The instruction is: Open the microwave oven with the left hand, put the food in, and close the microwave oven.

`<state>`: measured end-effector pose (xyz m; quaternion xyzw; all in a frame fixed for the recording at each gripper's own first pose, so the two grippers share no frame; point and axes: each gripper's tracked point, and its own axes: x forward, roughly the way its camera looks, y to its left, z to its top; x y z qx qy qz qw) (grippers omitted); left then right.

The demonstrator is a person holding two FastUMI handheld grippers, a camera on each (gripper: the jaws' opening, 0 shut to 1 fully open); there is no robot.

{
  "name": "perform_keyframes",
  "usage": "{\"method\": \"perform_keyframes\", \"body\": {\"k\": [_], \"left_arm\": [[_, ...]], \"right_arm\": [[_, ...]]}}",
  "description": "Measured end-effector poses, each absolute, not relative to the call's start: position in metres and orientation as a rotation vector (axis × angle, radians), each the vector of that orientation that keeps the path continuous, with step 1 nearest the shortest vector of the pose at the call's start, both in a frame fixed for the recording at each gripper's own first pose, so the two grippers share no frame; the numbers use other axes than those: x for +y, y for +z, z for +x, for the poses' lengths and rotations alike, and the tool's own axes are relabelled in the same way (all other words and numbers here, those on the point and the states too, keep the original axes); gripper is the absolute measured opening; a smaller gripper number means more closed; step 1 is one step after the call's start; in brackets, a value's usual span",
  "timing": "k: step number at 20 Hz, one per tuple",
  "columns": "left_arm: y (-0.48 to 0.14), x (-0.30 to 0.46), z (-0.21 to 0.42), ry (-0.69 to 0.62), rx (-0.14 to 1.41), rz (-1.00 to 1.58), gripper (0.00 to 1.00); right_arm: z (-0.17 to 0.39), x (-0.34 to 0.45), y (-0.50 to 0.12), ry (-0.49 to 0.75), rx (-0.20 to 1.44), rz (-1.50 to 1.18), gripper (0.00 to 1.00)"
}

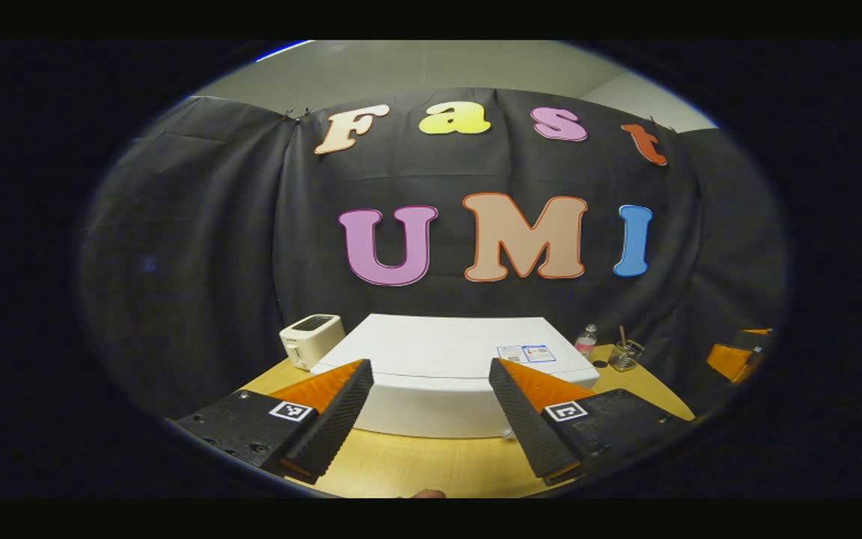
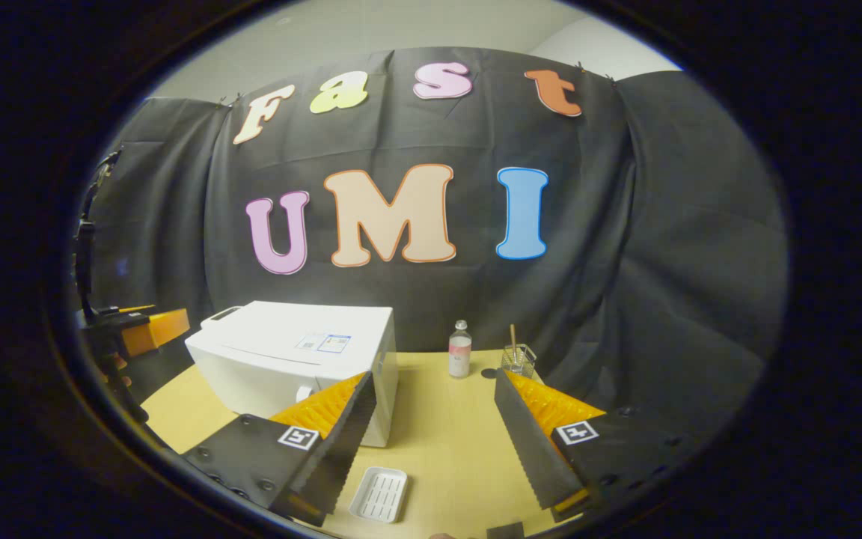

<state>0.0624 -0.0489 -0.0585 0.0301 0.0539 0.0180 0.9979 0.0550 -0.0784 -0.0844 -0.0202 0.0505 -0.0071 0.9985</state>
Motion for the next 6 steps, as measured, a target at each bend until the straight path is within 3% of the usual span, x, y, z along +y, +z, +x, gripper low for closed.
{"method": "perform_keyframes", "body": {"k": [6], "left_arm": [[-0.0639, -0.0515, 0.0661, 0.030, 0.125, 0.055, 0.96]], "right_arm": [[0.0531, -0.0802, -0.0823, -0.018, 0.099, -0.029, 0.92]]}}
